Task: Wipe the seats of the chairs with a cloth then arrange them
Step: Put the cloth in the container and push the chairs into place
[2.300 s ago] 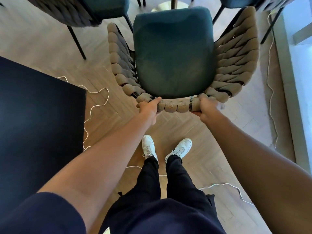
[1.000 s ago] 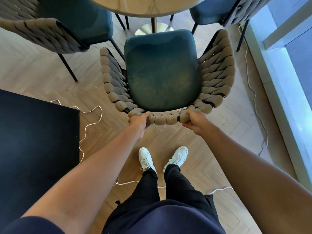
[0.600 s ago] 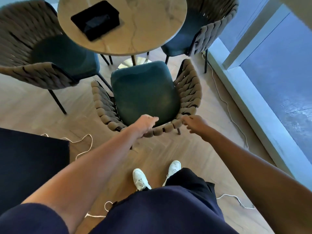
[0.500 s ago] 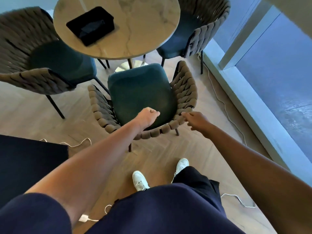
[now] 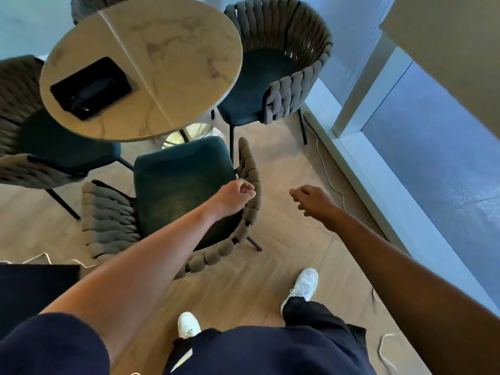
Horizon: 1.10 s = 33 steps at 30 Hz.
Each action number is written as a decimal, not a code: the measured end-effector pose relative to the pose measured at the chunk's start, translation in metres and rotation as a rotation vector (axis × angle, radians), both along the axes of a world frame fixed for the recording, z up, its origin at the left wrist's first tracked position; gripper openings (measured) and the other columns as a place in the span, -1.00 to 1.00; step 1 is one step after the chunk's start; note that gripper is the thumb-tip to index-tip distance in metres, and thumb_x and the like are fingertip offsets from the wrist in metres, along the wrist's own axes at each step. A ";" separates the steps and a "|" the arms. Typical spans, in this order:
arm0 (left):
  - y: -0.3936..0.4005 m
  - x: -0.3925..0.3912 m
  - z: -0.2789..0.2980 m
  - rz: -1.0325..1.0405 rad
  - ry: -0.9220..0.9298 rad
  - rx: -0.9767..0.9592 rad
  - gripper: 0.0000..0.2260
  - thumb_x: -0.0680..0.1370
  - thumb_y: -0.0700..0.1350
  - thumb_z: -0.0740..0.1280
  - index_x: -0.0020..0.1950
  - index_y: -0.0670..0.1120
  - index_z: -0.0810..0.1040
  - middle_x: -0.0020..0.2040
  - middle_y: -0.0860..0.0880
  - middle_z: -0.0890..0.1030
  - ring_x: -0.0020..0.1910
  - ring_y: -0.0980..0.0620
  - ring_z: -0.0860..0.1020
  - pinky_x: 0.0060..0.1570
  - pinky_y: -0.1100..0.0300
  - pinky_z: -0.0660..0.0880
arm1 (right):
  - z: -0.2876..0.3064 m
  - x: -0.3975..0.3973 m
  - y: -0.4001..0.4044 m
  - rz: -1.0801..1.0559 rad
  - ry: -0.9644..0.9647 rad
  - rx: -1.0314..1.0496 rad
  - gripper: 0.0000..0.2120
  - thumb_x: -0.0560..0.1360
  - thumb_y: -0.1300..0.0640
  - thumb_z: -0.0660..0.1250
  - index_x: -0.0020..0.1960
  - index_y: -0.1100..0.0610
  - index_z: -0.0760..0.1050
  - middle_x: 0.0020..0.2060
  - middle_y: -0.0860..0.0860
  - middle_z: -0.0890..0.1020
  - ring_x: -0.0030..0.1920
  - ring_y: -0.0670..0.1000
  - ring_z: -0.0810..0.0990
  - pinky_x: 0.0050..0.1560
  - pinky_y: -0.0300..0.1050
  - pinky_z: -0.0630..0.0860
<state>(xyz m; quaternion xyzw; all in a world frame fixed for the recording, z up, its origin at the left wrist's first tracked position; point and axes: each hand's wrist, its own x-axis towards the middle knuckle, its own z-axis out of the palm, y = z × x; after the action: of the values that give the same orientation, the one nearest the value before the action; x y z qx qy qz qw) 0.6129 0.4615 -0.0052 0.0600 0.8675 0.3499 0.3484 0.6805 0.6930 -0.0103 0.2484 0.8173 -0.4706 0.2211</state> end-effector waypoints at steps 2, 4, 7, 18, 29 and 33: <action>0.038 -0.016 0.002 0.025 0.007 -0.012 -0.63 0.63 0.08 0.26 0.39 -0.03 0.48 0.29 0.01 0.58 0.31 0.00 0.51 0.37 0.03 0.42 | 0.003 -0.015 0.042 0.010 -0.008 -0.019 -0.63 0.55 -0.21 0.27 -0.01 0.09 0.59 -0.01 0.19 0.67 0.02 0.24 0.65 0.10 0.25 0.59; 0.074 -0.031 0.005 0.089 0.022 0.024 -0.66 0.62 0.06 0.28 0.35 -0.03 0.51 0.26 0.01 0.59 0.28 0.02 0.52 0.29 0.14 0.43 | 0.006 -0.031 0.080 0.031 -0.008 -0.019 -0.59 0.53 -0.23 0.26 0.01 0.11 0.58 0.02 0.21 0.66 0.04 0.25 0.64 0.12 0.25 0.58; 0.118 -0.049 0.008 0.158 0.029 0.073 -0.75 0.61 0.03 0.30 0.27 0.00 0.54 0.17 0.04 0.61 0.20 0.06 0.55 0.16 0.20 0.43 | 0.013 -0.060 0.124 0.032 -0.022 -0.066 -0.67 0.59 -0.14 0.28 0.10 0.11 0.57 0.07 0.19 0.65 0.09 0.21 0.63 0.08 0.12 0.60; 0.194 -0.162 -0.018 0.303 0.030 0.049 -0.89 0.61 0.01 0.32 0.11 0.06 0.52 0.08 0.05 0.59 0.13 0.04 0.54 0.11 0.15 0.41 | 0.000 -0.195 0.204 0.059 -0.058 -0.145 -0.66 0.61 -0.14 0.26 0.20 0.09 0.52 0.09 0.05 0.63 0.06 0.07 0.64 0.05 -0.01 0.62; 0.266 -0.367 -0.065 0.060 0.159 -0.104 -0.74 0.59 -0.02 0.32 0.23 -0.09 0.55 0.21 -0.04 0.59 0.17 -0.01 0.55 0.02 0.19 0.34 | -0.028 -0.397 0.274 0.016 -0.129 -0.125 -0.63 0.66 -0.08 0.23 0.26 0.19 0.50 0.13 0.16 0.62 0.11 0.14 0.62 0.17 0.08 0.59; 0.280 -0.424 -0.072 0.073 0.210 -0.102 -0.71 0.56 -0.07 0.35 0.27 -0.09 0.54 0.24 -0.09 0.54 0.25 -0.07 0.48 0.18 0.10 0.42 | -0.038 -0.467 0.286 0.011 -0.146 -0.141 -0.67 0.66 -0.06 0.24 0.21 0.20 0.48 0.15 0.19 0.61 0.13 0.18 0.62 0.13 0.06 0.59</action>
<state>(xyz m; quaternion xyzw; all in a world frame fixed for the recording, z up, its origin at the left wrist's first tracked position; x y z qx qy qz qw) 0.1889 0.7418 -0.0771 0.0469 0.9175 0.3095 0.2454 0.2131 0.9788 -0.0484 0.2611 0.7652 -0.5064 0.2997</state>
